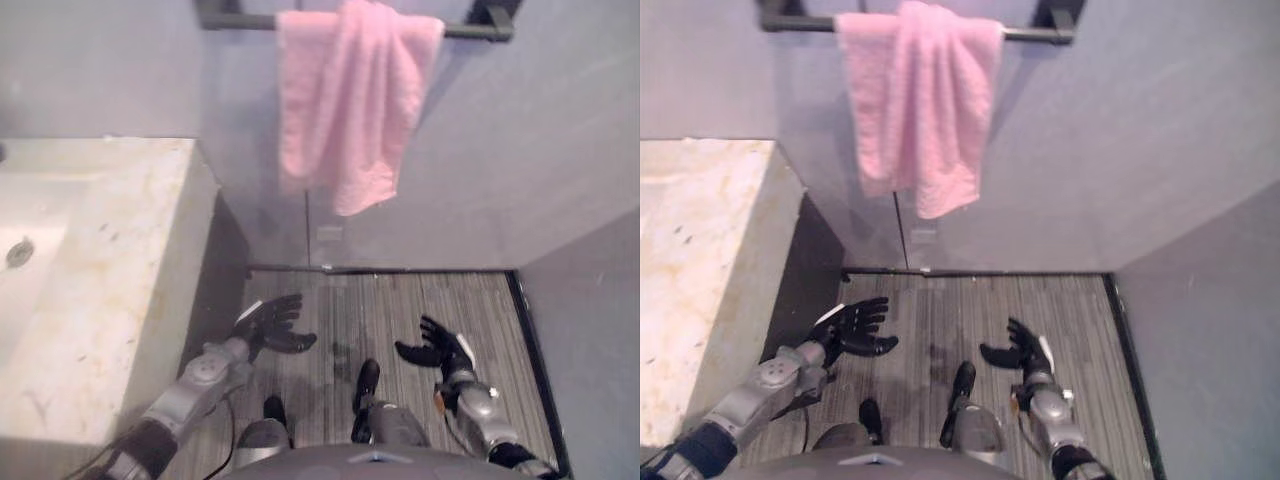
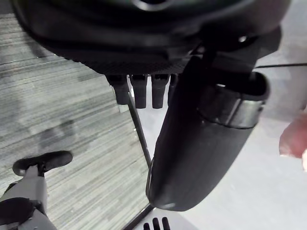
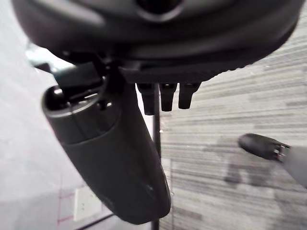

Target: Organize the bathroom.

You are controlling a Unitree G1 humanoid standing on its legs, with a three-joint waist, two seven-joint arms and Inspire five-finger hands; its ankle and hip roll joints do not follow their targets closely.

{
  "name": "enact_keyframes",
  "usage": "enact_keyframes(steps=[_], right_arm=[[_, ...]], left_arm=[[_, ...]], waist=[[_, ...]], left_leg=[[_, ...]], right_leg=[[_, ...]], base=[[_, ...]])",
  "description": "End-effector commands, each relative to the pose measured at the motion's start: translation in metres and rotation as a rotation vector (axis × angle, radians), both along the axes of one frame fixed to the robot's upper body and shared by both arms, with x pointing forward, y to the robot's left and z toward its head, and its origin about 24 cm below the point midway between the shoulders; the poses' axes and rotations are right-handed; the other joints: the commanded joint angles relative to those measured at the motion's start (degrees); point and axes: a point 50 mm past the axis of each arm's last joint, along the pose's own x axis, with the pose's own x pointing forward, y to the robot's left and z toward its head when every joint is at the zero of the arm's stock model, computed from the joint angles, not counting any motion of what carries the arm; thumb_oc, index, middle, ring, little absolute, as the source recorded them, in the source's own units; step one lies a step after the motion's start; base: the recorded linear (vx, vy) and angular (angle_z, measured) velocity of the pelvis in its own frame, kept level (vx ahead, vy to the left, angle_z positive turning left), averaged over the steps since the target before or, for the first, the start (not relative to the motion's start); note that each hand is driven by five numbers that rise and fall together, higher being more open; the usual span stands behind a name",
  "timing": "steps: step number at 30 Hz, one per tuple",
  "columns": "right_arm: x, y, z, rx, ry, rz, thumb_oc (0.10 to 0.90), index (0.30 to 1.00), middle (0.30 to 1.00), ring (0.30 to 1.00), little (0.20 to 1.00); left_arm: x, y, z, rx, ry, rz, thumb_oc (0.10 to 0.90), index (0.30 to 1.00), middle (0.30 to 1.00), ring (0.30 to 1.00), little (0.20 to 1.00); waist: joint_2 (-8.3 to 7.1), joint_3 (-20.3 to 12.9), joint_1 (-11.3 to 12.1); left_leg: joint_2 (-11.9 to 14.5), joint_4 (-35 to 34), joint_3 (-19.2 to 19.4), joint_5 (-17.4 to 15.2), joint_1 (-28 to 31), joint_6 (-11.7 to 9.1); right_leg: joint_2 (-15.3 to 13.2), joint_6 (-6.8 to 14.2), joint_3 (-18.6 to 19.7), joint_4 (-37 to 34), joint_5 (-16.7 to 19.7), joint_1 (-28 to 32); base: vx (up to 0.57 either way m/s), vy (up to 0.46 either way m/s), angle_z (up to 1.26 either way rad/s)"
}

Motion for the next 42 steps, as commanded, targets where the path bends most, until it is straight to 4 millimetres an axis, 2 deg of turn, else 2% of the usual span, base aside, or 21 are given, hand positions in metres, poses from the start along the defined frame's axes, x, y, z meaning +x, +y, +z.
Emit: enact_keyframes(steps=[1,3,8,14,19,23,24,25,27,31,32,36,37,39,40,42], right_arm=[[0.003,-0.014,0.011,-0.095,-0.049,0.025,0.800,0.900,0.900,0.900,0.900],[0.002,-0.018,0.009,-0.096,-0.027,0.003,0.800,0.900,0.900,0.900,0.900],[0.001,-0.020,0.008,-0.106,-0.020,0.017,0.800,0.900,0.900,0.900,0.900],[0.016,-0.013,0.026,-0.154,-0.157,0.071,0.800,0.900,0.900,0.900,0.900],[0.041,-0.001,0.080,-0.234,-0.495,0.081,0.800,0.900,0.900,0.900,0.900],[0.050,0.010,0.114,-0.220,-0.702,0.106,0.800,0.900,0.900,0.900,0.900],[0.050,0.010,0.114,-0.220,-0.702,0.106,0.800,0.900,0.900,0.900,0.900],[0.053,0.016,0.131,-0.208,-0.800,0.137,0.800,0.900,0.900,0.900,0.900],[0.054,0.019,0.139,-0.200,-0.841,0.150,0.800,0.900,0.900,0.900,0.900],[0.060,0.028,0.165,-0.161,-0.977,0.207,0.800,0.900,0.900,0.900,0.900],[0.064,0.033,0.182,-0.129,-1.043,0.237,0.800,0.900,0.900,0.900,0.900],[0.071,0.038,0.206,-0.099,-1.123,0.283,0.800,0.900,0.900,0.900,0.900],[0.073,0.039,0.211,-0.089,-1.132,0.280,0.800,0.900,0.900,0.900,0.900],[0.076,0.039,0.213,-0.082,-1.134,0.286,0.800,0.900,0.900,0.900,0.900],[0.078,0.040,0.215,-0.075,-1.134,0.296,0.800,0.900,0.900,0.900,0.900],[0.080,0.041,0.219,-0.074,-1.129,0.319,0.800,0.900,0.900,0.900,0.900]], left_arm=[[0.030,-0.017,0.045,-0.106,-0.239,-0.062,0.800,0.900,0.900,0.900,0.900],[0.024,-0.015,0.042,-0.144,-0.204,-0.086,0.800,0.900,0.900,0.900,0.900],[0.019,-0.012,0.038,-0.121,-0.198,-0.100,0.800,0.900,0.900,0.900,0.900],[0.017,-0.002,0.041,-0.163,-0.243,0.025,0.800,0.900,0.900,0.900,0.900],[0.022,0.004,0.069,-0.148,-0.452,0.080,0.800,0.900,0.900,0.900,0.900],[0.031,0.008,0.093,-0.131,-0.610,0.183,0.800,0.900,0.900,0.900,0.900],[0.031,0.008,0.093,-0.131,-0.610,0.183,0.800,0.900,0.900,0.900,0.900],[0.036,0.009,0.107,-0.126,-0.690,0.227,0.800,0.900,0.900,0.900,0.900],[0.039,0.009,0.113,-0.128,-0.723,0.260,0.800,0.900,0.900,0.900,0.900],[0.046,0.006,0.136,-0.101,-0.876,0.314,0.800,0.900,0.900,0.900,0.900],[0.049,0.005,0.151,-0.089,-0.960,0.363,0.800,0.900,0.900,0.900,0.900],[0.054,0.007,0.171,-0.053,-1.065,0.425,0.800,0.900,0.900,0.900,0.900],[0.055,0.006,0.177,-0.044,-1.093,0.432,0.800,0.900,0.900,0.900,0.900],[0.056,0.006,0.181,-0.031,-1.120,0.433,0.800,0.900,0.900,0.900,0.900],[0.057,0.006,0.184,-0.025,-1.124,0.441,0.800,0.900,0.900,0.900,0.900],[0.058,0.005,0.187,-0.004,-1.143,0.453,0.800,0.900,0.900,0.900,0.900]], waist=[[3.12,0.12,-1.22],[3.36,-1.47,-0.75],[3.67,-2.60,-0.66],[3.77,-3.47,-0.88],[3.77,-3.68,-2.34],[3.65,-4.23,-3.25],[3.65,-4.23,-3.25],[3.32,-4.49,-3.59],[3.13,-4.59,-3.66],[2.13,-4.95,-3.79],[1.53,-5.05,-3.73],[0.47,-4.79,-3.51],[0.55,-4.62,-3.64],[0.81,-4.43,-3.75],[1.07,-4.54,-3.89],[0.94,-5.13,-3.98]], left_leg=[[-2.07,-1.72,-6.83,5.42,-7.61,1.79],[-1.71,-1.06,-7.52,4.63,-7.04,1.44],[-1.26,-0.45,-7.46,3.94,-6.63,1.20],[-0.92,-0.90,-7.28,3.54,-4.88,0.81],[-0.50,-0.34,-7.09,3.00,-4.42,1.09],[-0.28,0.59,-7.15,2.64,-4.41,1.27],[-0.28,0.59,-7.15,2.64,-4.41,1.27],[-0.20,1.66,-7.33,2.37,-4.82,1.27],[-0.12,2.26,-7.30,2.23,-5.05,1.20],[-0.03,4.85,-7.06,1.43,-5.87,1.02],[0.05,7.40,-6.88,1.26,-6.92,0.69],[-0.37,15.36,-5.41,1.46,-10.58,0.37],[-0.52,14.89,-3.51,1.71,-11.07,0.45],[-0.48,13.04,-2.33,2.68,-11.14,0.59],[0.05,10.76,-2.32,3.14,-10.31,0.84],[-0.64,7.41,-3.26,2.36,-8.02,1.36]], right_leg=[[-2.00,8.19,1.55,3.41,-10.26,5.32],[-1.55,7.45,1.22,2.87,-10.89,6.74],[-1.30,6.95,1.21,2.26,-11.37,7.60],[-0.96,6.56,1.14,0.71,-11.39,9.02],[-0.03,5.62,2.93,1.38,-12.40,9.11],[0.89,4.83,4.37,1.84,-13.35,9.46],[0.89,4.83,4.37,1.84,-13.35,9.46],[1.35,4.39,5.18,2.09,-13.73,9.64],[1.53,4.19,5.44,2.18,-13.87,9.75],[2.01,3.57,5.96,2.27,-14.24,10.19],[2.34,3.17,6.35,2.25,-14.34,10.43],[2.86,2.28,6.03,2.75,-14.84,10.83],[3.21,2.34,5.53,2.84,-15.05,11.16],[3.57,2.37,5.40,3.25,-15.43,11.36],[3.99,2.33,5.64,3.90,-15.91,11.26],[3.72,2.79,5.35,3.91,-15.78,11.27]], base=[[0.12,-0.258,-0.14],[0.14,-0.199,0.02],[0.05,-0.091,0.07],[0.01,-0.069,0.03],[-0.04,-0.070,-0.04],[-0.01,-0.060,0.02],[0.01,-0.085,0.04],[0.01,-0.090,0.01],[0.01,-0.081,-0.01],[0.03,-0.108,-0.12],[0.06,-0.171,-0.04],[0.06,-0.113,0.05],[0.06,-0.034,0.16],[0.10,0.007,0.23],[0.17,0.032,0.18],[0.14,0.032,0.00]])
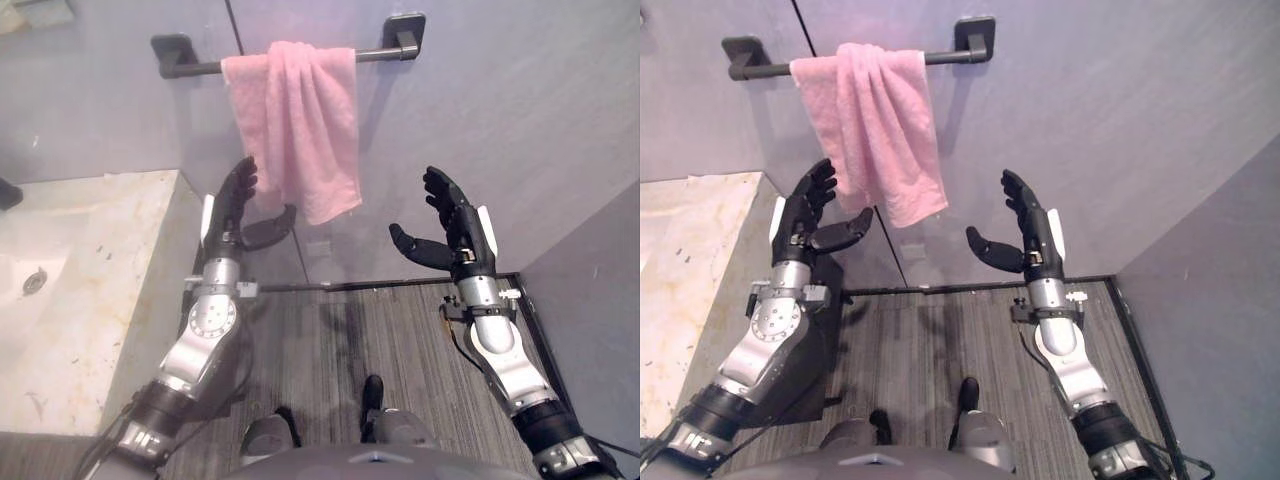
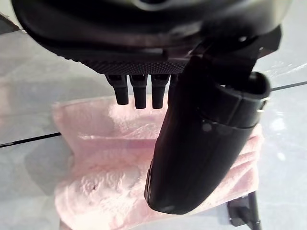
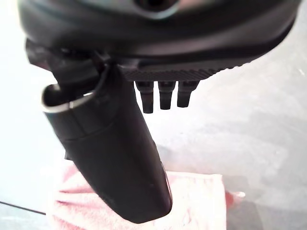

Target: Organize the bathroom.

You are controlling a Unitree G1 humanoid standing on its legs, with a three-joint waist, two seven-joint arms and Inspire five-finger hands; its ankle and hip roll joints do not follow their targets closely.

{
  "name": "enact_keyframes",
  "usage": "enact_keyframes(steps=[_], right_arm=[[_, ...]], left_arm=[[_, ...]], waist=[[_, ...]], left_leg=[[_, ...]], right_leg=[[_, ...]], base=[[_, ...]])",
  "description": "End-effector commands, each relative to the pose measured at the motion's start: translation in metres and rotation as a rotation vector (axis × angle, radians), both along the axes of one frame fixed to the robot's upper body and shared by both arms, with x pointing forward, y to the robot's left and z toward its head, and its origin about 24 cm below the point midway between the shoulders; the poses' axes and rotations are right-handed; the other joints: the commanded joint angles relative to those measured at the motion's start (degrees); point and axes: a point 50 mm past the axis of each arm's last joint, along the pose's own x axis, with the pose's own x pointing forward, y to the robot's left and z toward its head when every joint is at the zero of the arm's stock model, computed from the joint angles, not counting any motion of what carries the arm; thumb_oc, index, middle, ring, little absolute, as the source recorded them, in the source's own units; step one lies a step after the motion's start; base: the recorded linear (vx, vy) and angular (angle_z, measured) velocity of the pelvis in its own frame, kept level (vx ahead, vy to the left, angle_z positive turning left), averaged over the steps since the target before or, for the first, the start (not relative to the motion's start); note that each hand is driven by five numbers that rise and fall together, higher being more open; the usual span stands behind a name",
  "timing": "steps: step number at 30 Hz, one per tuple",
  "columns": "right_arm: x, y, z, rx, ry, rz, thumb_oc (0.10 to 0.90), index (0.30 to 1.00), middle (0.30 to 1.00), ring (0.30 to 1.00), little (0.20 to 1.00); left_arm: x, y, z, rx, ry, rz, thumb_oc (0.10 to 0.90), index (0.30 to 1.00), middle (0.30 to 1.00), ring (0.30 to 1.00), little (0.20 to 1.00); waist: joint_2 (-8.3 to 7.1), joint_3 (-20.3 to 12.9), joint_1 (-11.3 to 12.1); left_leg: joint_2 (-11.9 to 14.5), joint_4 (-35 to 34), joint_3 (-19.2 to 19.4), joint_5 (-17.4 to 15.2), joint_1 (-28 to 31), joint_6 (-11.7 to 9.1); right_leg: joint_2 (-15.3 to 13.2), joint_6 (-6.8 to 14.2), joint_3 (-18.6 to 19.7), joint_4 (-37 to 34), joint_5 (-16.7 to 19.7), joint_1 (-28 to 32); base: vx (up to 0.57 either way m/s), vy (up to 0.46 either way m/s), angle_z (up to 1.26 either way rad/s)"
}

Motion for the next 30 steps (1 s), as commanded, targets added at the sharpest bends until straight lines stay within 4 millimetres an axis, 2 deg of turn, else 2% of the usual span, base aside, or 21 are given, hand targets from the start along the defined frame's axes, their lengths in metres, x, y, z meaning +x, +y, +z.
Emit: enact_keyframes(steps=[1,5,11,17,24,30], right_arm=[[0.011,0.003,0.051,0.052,-0.214,0.089,0.800,0.900,0.900,0.900,0.900],[0.020,0.002,0.063,0.062,-0.226,0.099,0.800,0.900,0.900,0.900,0.900],[0.036,0.011,0.084,0.037,-0.270,0.111,0.800,0.900,0.900,0.900,0.900],[0.048,0.019,0.097,0.027,-0.293,0.113,0.800,0.900,0.900,0.900,0.900],[0.056,0.021,0.100,0.032,-0.262,0.145,0.800,0.900,0.900,0.900,0.900],[0.061,0.028,0.104,0.037,-0.258,0.166,0.800,0.900,0.900,0.900,0.900]], left_arm=[[0.004,0.007,0.061,0.080,-0.304,0.044,0.800,0.900,0.900,0.900,0.900],[0.010,0.004,0.065,0.097,-0.288,0.046,0.800,0.900,0.900,0.900,0.900],[0.014,0.003,0.063,0.102,-0.281,0.083,0.800,0.900,0.900,0.900,0.900],[0.020,0.014,0.066,0.097,-0.288,0.164,0.800,0.900,0.900,0.900,0.900],[0.026,0.023,0.070,0.120,-0.275,0.173,0.800,0.900,0.900,0.900,0.900],[0.031,0.017,0.071,0.115,-0.227,0.049,0.800,0.900,0.900,0.900,0.900]], waist=[[-1.33,-4.92,-1.26],[-1.59,-5.89,-1.17],[-1.71,-6.51,-0.57],[-1.53,-7.39,-0.06],[-1.51,-8.13,0.14],[-1.14,-8.35,-0.06]], left_leg=[[-1.92,-5.70,-0.59,2.77,1.42,1.75],[-2.18,-7.29,-0.31,2.26,3.35,1.62],[-2.56,-7.99,-0.30,1.59,4.62,1.81],[-2.68,-10.40,-0.69,1.93,6.63,2.13],[-2.99,-11.54,-0.85,1.87,7.78,2.43],[-3.37,-11.78,-0.42,1.37,8.40,2.90]], right_leg=[[1.61,5.29,3.44,3.36,-11.84,6.31],[1.25,5.94,2.31,2.65,-11.38,6.41],[1.39,6.00,2.12,2.67,-11.51,6.53],[1.58,6.19,1.78,2.90,-11.55,6.61],[1.32,6.51,1.42,3.19,-11.57,6.48],[1.11,6.80,1.89,3.89,-11.91,6.10]], base=[[0.11,0.012,-0.24],[0.08,-0.008,0.03],[0.07,-0.008,-0.01],[0.10,-0.001,0.03],[0.10,0.011,0.03],[0.07,0.026,-0.01]])
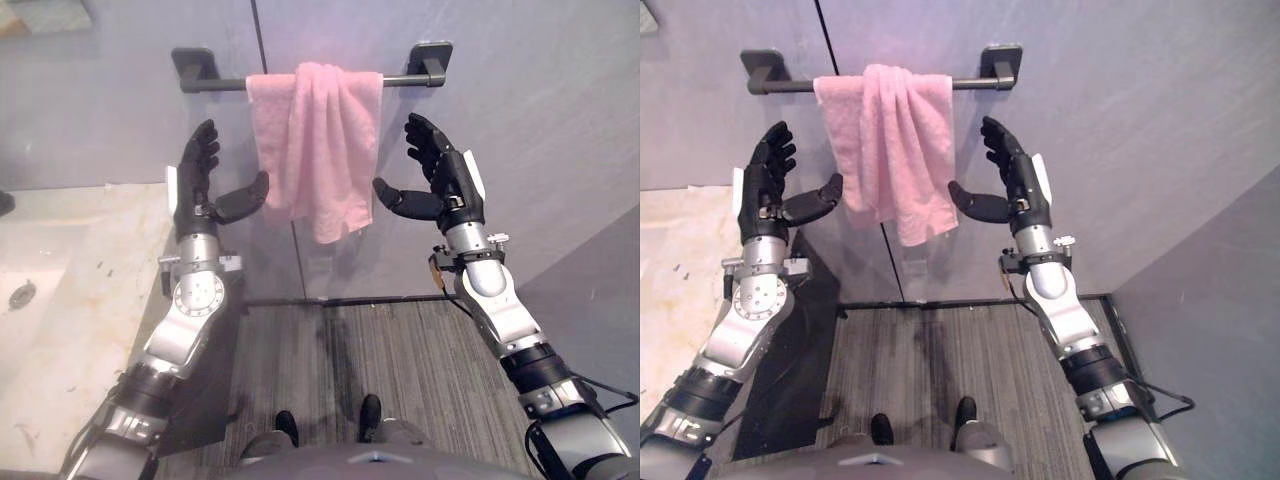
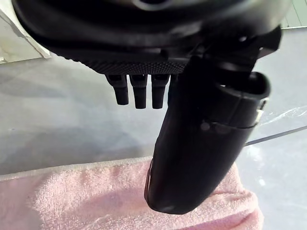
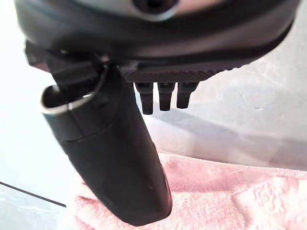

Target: Organize the bathroom.

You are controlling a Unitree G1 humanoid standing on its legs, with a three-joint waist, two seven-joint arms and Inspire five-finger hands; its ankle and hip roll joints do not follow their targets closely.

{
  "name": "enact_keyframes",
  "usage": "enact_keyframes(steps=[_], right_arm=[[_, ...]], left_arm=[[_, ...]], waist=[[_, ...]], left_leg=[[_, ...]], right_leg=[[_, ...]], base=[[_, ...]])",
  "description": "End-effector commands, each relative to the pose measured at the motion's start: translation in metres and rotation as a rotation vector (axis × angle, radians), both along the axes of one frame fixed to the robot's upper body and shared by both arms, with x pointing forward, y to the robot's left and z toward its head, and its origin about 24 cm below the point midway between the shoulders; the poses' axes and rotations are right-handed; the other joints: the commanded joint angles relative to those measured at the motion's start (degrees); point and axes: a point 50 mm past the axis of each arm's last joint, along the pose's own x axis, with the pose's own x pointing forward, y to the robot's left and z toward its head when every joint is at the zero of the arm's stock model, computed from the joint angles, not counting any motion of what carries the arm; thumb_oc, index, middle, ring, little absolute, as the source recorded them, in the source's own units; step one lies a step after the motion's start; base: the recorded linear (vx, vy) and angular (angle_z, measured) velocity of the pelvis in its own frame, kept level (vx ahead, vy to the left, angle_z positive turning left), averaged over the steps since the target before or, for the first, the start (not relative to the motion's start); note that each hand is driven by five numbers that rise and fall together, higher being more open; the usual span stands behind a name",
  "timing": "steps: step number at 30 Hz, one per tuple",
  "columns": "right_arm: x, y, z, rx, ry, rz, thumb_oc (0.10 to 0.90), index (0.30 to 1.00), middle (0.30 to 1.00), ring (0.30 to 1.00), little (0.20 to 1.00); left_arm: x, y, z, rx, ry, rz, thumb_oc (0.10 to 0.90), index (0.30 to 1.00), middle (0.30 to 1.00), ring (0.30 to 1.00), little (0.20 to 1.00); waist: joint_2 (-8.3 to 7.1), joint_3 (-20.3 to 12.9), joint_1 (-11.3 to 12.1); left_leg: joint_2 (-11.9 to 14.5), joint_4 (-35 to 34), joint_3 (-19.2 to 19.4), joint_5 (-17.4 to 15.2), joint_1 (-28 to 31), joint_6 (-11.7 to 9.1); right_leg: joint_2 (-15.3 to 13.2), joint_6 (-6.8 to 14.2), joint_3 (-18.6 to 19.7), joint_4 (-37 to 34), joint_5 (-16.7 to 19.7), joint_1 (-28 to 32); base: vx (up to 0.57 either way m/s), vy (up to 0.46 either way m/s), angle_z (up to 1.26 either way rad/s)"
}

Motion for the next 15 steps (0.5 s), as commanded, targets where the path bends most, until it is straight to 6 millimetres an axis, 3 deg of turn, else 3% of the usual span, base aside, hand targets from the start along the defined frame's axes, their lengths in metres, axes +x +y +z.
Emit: enact_keyframes(steps=[1,15], right_arm=[[0.015,0.010,0.050,0.034,-0.188,0.075,0.800,0.900,0.900,0.900,0.900],[0.029,0.027,0.064,-0.009,-0.191,0.156,0.800,0.900,0.900,0.900,0.900]], left_arm=[[0.019,-0.003,0.038,0.065,-0.137,-0.104,0.800,0.900,0.900,0.900,0.900],[0.039,-0.004,0.042,0.136,-0.076,-0.094,0.800,0.900,0.900,0.900,0.900]], waist=[[-0.92,-6.21,-0.43],[-0.46,-6.81,-0.34]], left_leg=[[-0.42,2.15,0.94,-4.19,-0.04,0.55],[-1.14,1.18,0.54,-4.22,1.10,1.02]], right_leg=[[0.59,5.08,1.23,4.06,-10.67,2.41],[0.19,5.50,0.70,4.78,-11.09,2.43]], base=[[0.06,0.029,-0.04],[0.06,0.023,-0.03]])
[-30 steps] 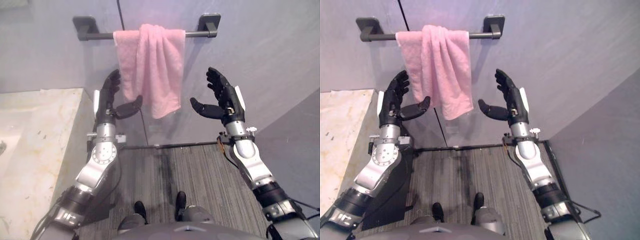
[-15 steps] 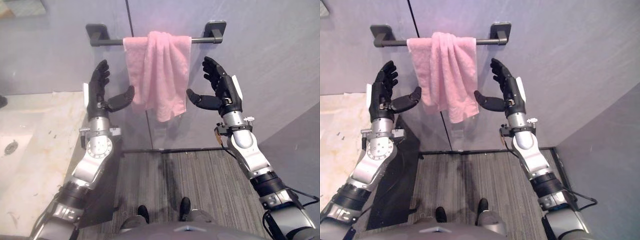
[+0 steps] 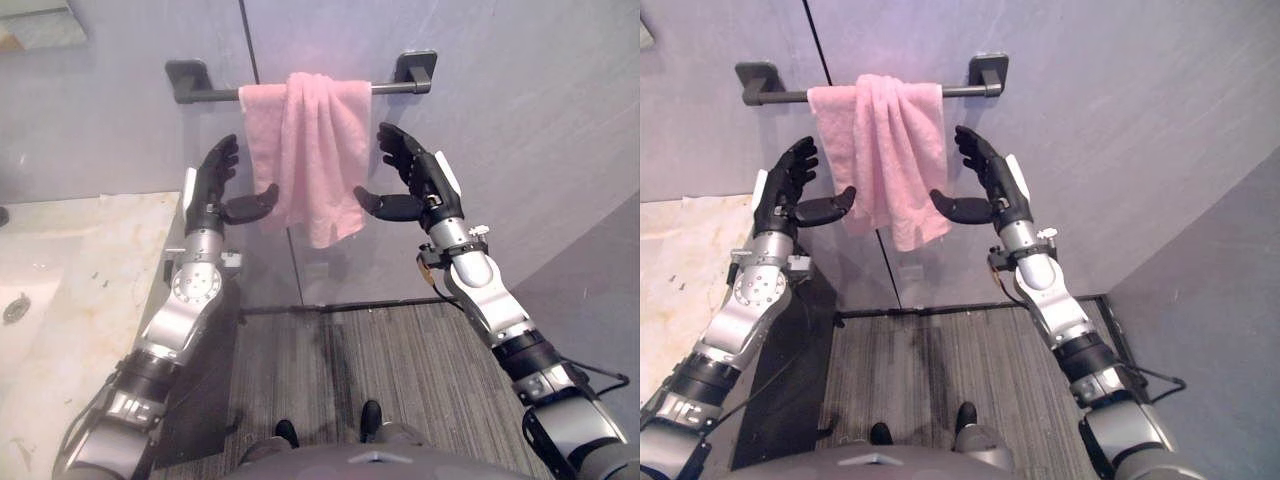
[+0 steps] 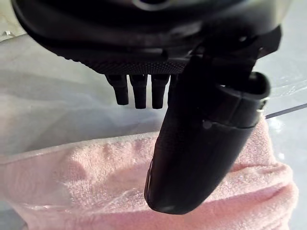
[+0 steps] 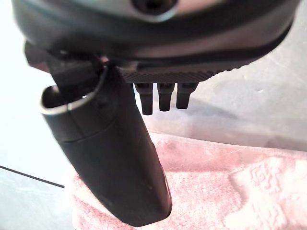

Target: Organize the bathroom.

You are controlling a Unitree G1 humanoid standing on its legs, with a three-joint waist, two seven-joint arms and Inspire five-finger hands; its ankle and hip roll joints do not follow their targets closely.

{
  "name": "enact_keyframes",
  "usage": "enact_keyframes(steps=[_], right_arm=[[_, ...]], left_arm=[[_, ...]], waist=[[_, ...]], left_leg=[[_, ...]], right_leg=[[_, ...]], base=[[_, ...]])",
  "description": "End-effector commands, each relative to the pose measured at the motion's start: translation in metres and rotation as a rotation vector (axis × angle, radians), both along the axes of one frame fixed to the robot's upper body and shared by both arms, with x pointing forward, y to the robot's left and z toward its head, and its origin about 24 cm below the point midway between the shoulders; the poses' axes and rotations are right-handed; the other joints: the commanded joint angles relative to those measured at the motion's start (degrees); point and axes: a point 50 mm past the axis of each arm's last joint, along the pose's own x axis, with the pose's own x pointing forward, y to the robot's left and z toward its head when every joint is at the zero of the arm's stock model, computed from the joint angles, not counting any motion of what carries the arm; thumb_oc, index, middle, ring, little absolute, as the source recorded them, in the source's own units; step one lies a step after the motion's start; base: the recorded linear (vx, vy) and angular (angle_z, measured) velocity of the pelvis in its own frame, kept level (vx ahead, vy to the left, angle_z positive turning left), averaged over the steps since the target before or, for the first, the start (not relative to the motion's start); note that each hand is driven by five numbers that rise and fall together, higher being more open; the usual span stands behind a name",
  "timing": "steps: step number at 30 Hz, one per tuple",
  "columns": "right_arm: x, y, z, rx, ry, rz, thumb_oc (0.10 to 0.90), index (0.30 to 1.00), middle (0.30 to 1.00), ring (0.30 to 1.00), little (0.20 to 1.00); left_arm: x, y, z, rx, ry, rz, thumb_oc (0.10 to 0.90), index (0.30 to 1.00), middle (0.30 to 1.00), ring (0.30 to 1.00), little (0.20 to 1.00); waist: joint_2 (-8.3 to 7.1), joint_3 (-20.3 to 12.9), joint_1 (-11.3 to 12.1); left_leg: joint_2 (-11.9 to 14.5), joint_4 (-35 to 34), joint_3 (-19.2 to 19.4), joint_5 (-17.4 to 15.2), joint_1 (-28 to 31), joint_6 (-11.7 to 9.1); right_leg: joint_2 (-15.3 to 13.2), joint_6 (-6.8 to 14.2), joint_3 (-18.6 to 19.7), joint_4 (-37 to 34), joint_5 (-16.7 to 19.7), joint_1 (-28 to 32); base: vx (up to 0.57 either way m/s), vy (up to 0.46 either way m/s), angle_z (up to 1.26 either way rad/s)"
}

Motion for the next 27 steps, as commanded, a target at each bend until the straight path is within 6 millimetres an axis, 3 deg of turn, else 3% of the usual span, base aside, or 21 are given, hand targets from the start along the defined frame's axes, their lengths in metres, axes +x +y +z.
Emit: enact_keyframes(steps=[1,8,9,10,11,13,14,15,16,17,18,20,22,27], right_arm=[[0.015,0.010,0.063,0.049,-0.234,0.049,0.800,0.900,0.900,0.900,0.900],[0.019,0.013,0.070,0.065,-0.237,0.055,0.800,0.900,0.900,0.900,0.900],[0.020,0.014,0.070,0.063,-0.236,0.060,0.800,0.900,0.900,0.900,0.900],[0.020,0.015,0.070,0.057,-0.236,0.061,0.800,0.900,0.900,0.900,0.900],[0.021,0.016,0.070,0.056,-0.234,0.065,0.800,0.900,0.900,0.900,0.900],[0.021,0.017,0.070,0.058,-0.233,0.068,0.800,0.900,0.900,0.900,0.900],[0.022,0.019,0.071,0.062,-0.226,0.073,0.744,0.815,0.815,0.815,0.815],[0.022,0.019,0.070,0.062,-0.226,0.073,0.678,0.716,0.716,0.716,0.716],[0.022,0.020,0.070,0.062,-0.225,0.073,0.596,0.594,0.594,0.594,0.594],[0.022,0.020,0.070,0.063,-0.223,0.073,0.549,0.524,0.524,0.524,0.524],[0.022,0.021,0.068,0.063,-0.215,0.080,0.444,0.366,0.366,0.366,0.366],[0.023,0.022,0.068,0.062,-0.206,0.087,0.441,0.361,0.361,0.361,0.361],[0.022,0.023,0.063,0.059,-0.195,0.095,0.400,0.300,0.300,0.300,0.300],[0.020,0.026,0.055,0.046,-0.176,0.107,0.400,0.300,0.300,0.300,0.300]], left_arm=[[0.022,-0.011,0.055,0.074,-0.220,-0.052,0.800,0.900,0.900,0.900,0.900],[0.030,-0.017,0.062,0.056,-0.217,-0.106,0.800,0.900,0.900,0.900,0.900],[0.032,-0.019,0.063,0.050,-0.214,-0.120,0.772,0.858,0.858,0.858,0.858],[0.032,-0.019,0.063,0.046,-0.212,-0.127,0.772,0.858,0.858,0.858,0.858],[0.033,-0.020,0.062,0.039,-0.209,-0.134,0.651,0.676,0.676,0.676,0.676],[0.034,-0.020,0.063,0.032,-0.206,-0.139,0.588,0.582,0.582,0.582,0.582],[0.036,-0.022,0.063,0.024,-0.197,-0.159,0.428,0.342,0.342,0.342,0.342],[0.037,-0.022,0.063,0.021,-0.194,-0.163,0.400,0.300,0.300,0.300,0.300],[0.037,-0.022,0.063,0.019,-0.193,-0.165,0.400,0.300,0.300,0.300,0.300],[0.037,-0.022,0.064,0.016,-0.191,-0.172,0.400,0.300,0.300,0.300,0.300],[0.039,-0.021,0.064,0.026,-0.191,-0.173,0.400,0.300,0.300,0.300,0.300],[0.040,-0.021,0.065,0.034,-0.199,-0.171,0.400,0.300,0.300,0.300,0.300],[0.040,-0.019,0.067,0.031,-0.205,-0.159,0.400,0.300,0.300,0.300,0.300],[0.041,-0.015,0.068,0.042,-0.217,-0.122,0.400,0.300,0.300,0.300,0.300]], waist=[[-0.18,-5.54,0.28],[0.00,-5.71,-0.05],[0.03,-5.80,-0.16],[0.08,-5.85,-0.20],[0.12,-5.90,-0.30],[0.15,-5.91,-0.37],[0.29,-6.01,-0.62],[0.33,-6.00,-0.67],[0.37,-5.99,-0.70],[0.43,-5.95,-0.78],[0.59,-5.91,-0.93],[0.66,-5.88,-1.08],[0.78,-5.84,-1.19],[0.90,-5.76,-1.38]], left_leg=[[-1.08,1.18,-0.30,-4.10,0.71,0.93],[-1.25,1.08,-0.17,-4.35,1.00,1.05],[-1.29,1.06,-0.12,-4.39,1.03,1.08],[-1.31,1.05,-0.06,-4.46,1.11,1.09],[-1.32,1.04,0.04,-4.44,1.11,1.09],[-1.34,1.07,0.09,-4.45,1.10,1.09],[-1.40,1.20,0.43,-4.63,1.05,1.20],[-1.42,1.23,0.48,-4.67,1.03,1.21],[-1.43,1.23,0.51,-4.67,1.02,1.21],[-1.47,1.24,0.58,-4.73,1.05,1.25],[-1.50,1.27,0.77,-4.83,1.15,1.33],[-1.52,1.33,0.97,-4.96,1.18,1.36],[-1.58,1.37,1.12,-5.03,1.20,1.45],[-1.59,1.42,1.46,-5.12,1.24,1.53]], right_leg=[[0.10,5.66,-0.27,4.94,-11.35,2.42],[-0.11,5.89,-0.20,5.45,-11.52,2.19],[-0.14,5.95,-0.13,5.48,-11.51,2.13],[-0.17,5.98,-0.11,5.49,-11.51,2.11],[-0.19,6.01,-0.01,5.49,-11.46,2.03],[-0.20,6.03,0.04,5.50,-11.44,1.98],[-0.23,6.08,0.32,5.68,-11.55,1.82],[-0.23,6.09,0.41,5.70,-11.57,1.79],[-0.22,6.10,0.48,5.72,-11.58,1.77],[-0.21,6.12,0.58,5.76,-11.60,1.73],[-0.21,6.17,0.69,5.98,-11.70,1.60],[-0.27,6.23,0.76,6.16,-11.78,1.49],[-0.29,6.25,0.83,6.35,-11.87,1.35],[-0.41,6.34,0.76,6.57,-11.93,1.15]], base=[[0.04,0.018,0.00],[0.04,0.014,0.01],[0.04,0.012,0.00],[0.05,0.017,-0.01],[0.03,0.012,-0.01],[0.02,0.013,-0.02],[0.05,0.029,-0.05],[0.04,0.026,-0.07],[0.02,0.011,-0.07],[0.03,0.018,-0.08],[0.03,0.020,-0.07],[0.02,0.015,-0.11],[0.02,0.013,-0.11],[0.00,0.002,-0.01]])
